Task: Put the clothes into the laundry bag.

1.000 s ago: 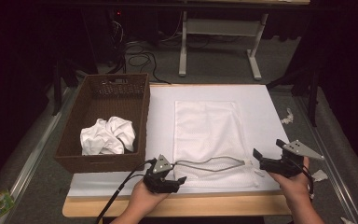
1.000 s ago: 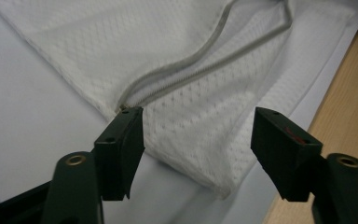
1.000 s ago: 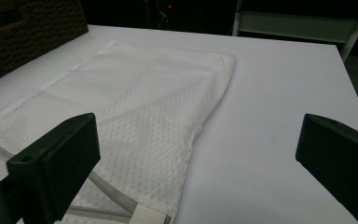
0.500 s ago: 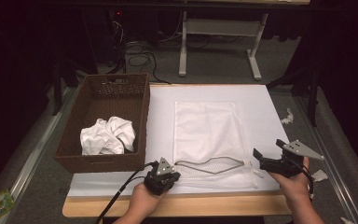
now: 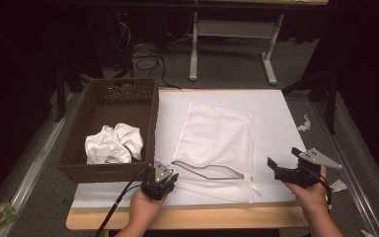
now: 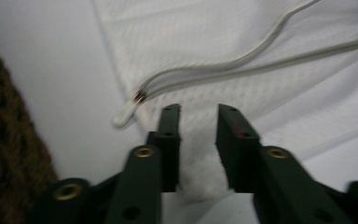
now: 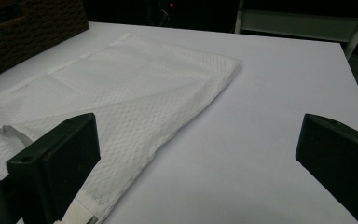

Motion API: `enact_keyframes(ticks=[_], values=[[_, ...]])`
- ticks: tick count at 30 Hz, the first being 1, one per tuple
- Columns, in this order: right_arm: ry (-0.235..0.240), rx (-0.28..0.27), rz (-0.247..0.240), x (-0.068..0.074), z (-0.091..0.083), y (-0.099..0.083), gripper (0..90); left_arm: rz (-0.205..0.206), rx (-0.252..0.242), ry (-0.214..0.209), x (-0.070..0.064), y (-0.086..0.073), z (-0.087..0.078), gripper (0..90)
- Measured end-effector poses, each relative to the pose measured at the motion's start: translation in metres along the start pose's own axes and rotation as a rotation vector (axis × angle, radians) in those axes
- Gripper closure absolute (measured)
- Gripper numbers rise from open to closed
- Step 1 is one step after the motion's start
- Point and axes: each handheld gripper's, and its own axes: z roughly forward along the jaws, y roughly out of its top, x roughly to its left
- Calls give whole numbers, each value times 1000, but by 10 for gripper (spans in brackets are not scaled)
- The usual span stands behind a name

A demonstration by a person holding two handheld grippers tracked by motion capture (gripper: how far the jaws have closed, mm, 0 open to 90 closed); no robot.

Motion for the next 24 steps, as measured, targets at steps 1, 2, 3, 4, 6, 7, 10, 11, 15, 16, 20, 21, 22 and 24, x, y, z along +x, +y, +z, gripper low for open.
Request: enact_keyframes(ticks=[1,2,3,4,6,7,10,11,15,16,20,21,22,24], values=[[0,0,0,0,0,0,5,0,0,0,0,0,0,588],[2,9,-4,1,2,-1,6,12,-64,-48,-4,4,-6,526],[2,9,-4,1,2,-1,6,12,-64,-48,-4,4,-6,474],[-1,21,-7,2,7,-1,17,12,-90,-64,-5,6,-8,425],[25,52,-7,3,15,0,36,2,-121,-89,-7,9,-11,354],[25,52,-7,3,15,0,36,-4,-126,-93,-7,9,-11,354],[50,130,-16,7,38,5,70,-10,-134,-90,-5,10,-11,275],[50,130,-16,7,38,5,70,-8,-136,-91,-4,11,-11,275],[20,152,-44,8,69,17,243,-15,-141,-90,-1,12,-13,273],[-7,188,-32,3,95,24,282,-10,-143,-93,-1,13,-15,275],[-65,243,-9,-9,137,33,411,-3,-172,-99,-2,15,-21,274],[-60,254,-2,-11,144,34,456,-3,-172,-99,-2,15,-21,275],[-62,277,2,-15,155,36,460,2,-181,-100,-2,16,-24,274],[-84,296,5,-17,164,38,479,2,-182,-102,-2,16,-24,274]])
